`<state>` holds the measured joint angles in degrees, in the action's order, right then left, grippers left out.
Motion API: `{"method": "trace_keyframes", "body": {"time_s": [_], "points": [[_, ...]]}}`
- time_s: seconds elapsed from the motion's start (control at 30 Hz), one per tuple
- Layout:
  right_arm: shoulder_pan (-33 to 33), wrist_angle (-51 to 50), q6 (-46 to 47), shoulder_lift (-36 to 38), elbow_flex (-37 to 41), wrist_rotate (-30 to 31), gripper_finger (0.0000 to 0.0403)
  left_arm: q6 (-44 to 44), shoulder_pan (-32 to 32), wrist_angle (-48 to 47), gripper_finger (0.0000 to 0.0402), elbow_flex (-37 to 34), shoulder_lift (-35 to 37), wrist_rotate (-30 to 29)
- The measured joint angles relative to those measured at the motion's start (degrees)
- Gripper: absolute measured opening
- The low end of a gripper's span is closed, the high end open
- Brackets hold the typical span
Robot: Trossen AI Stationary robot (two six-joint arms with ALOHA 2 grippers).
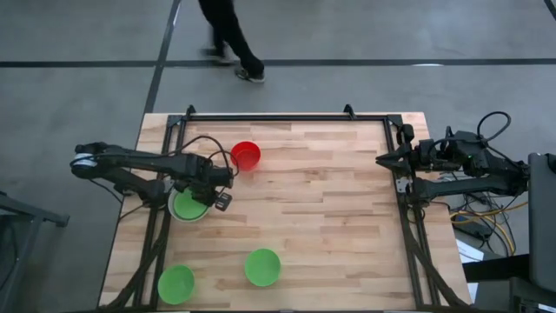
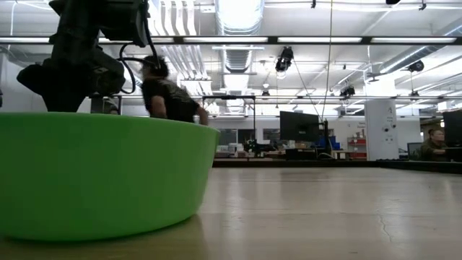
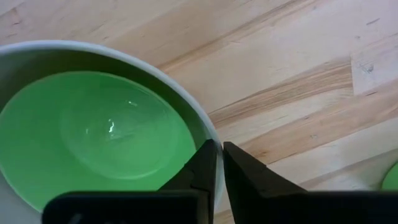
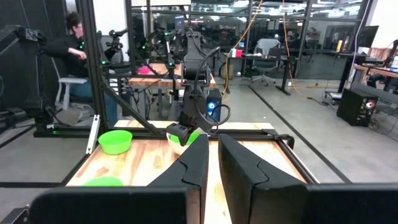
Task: Nest bowls inside each other
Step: Move the stacked bowls toward the center of the table
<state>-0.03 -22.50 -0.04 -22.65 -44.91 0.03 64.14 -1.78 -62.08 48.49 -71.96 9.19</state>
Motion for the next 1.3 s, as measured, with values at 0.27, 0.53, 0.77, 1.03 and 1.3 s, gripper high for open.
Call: {"method": "trace_keyframes", "body": {"time_s": [0.27, 0.53, 0.77, 1.03, 1.3], "points": [[0.0, 0.0, 0.0, 0.0, 0.0, 0.0, 0.0034, 0.1, 0.0, 0.3, 0.0023, 0.0, 0.0, 0.2], [0.0, 0.0, 0.0, 0.0, 0.0, 0.0, 0.0034, 0.5, 0.0, 1.1, 0.0053, 0.0, 0.0, 0.4], [0.0, 0.0, 0.0, 0.0, 0.0, 0.0, 0.0034, 0.6, 0.0, 1.2, 0.0078, -0.1, 0.0, 0.4], [0.0, 0.0, 0.0, 0.0, 0.0, 0.0, 0.0034, 1.1, 0.2, 2.0, 0.0079, -1.5, -0.9, 1.9], [0.0, 0.0, 0.0, 0.0, 0.0, 0.0, 0.0034, 1.1, 0.2, 3.0, 0.0078, -2.1, -0.9, 2.3]]}}
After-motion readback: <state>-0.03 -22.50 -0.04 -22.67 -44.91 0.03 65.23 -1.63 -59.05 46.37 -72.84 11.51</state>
